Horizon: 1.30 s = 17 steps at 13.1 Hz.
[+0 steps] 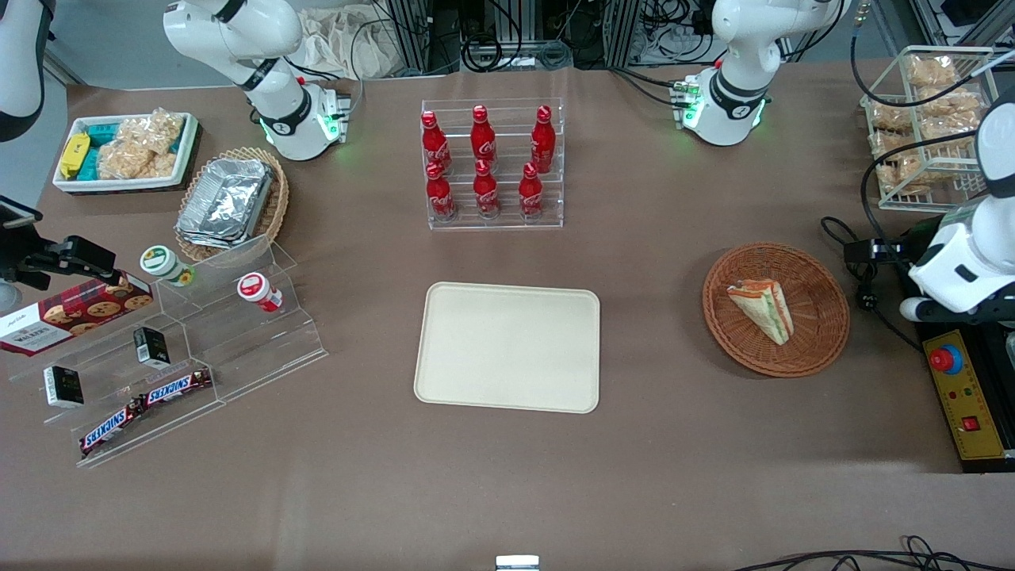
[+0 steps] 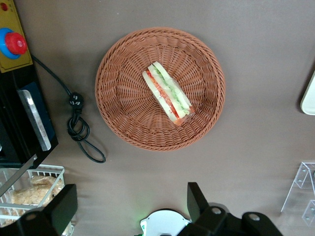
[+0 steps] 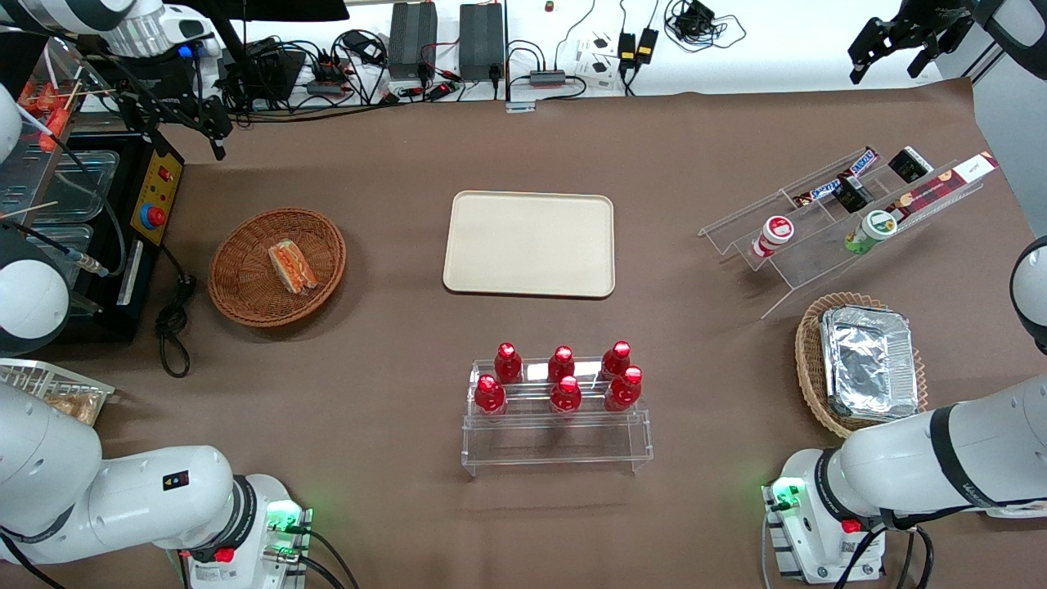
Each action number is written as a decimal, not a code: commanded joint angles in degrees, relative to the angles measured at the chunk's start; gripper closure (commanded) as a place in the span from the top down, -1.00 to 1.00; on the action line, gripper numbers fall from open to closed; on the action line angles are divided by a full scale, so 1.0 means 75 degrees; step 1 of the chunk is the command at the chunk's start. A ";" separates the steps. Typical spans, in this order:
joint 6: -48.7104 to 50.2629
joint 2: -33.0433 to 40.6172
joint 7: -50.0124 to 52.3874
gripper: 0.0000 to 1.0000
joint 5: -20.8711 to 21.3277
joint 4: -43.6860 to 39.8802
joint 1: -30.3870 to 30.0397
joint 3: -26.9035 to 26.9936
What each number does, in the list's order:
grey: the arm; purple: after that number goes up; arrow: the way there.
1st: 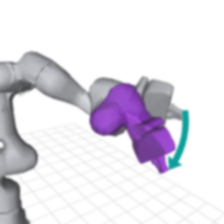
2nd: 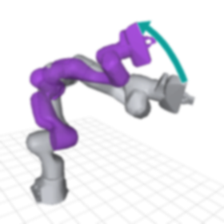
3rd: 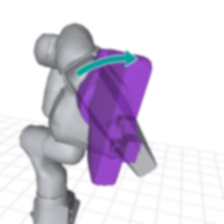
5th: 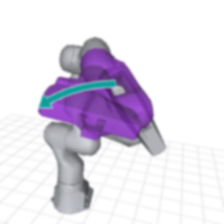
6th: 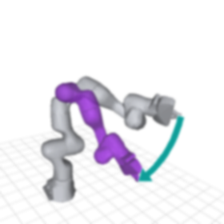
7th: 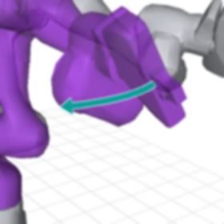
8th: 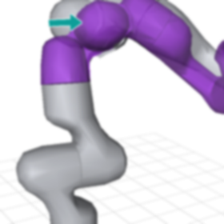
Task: Place sandwich from basket to tray
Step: 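Move the left gripper over the wrapped sandwich in the wicker basket, then lower the left gripper and grasp the sandwich, lifting it from the basket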
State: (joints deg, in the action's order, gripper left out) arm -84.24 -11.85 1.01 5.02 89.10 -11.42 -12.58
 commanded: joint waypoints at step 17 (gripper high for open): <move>-0.5276 -0.0539 0.4420 0.98 -0.0412 0.3846 0.0058 -0.0068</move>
State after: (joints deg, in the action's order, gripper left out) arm -119.40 -15.09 29.13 1.97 116.15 -11.25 -13.16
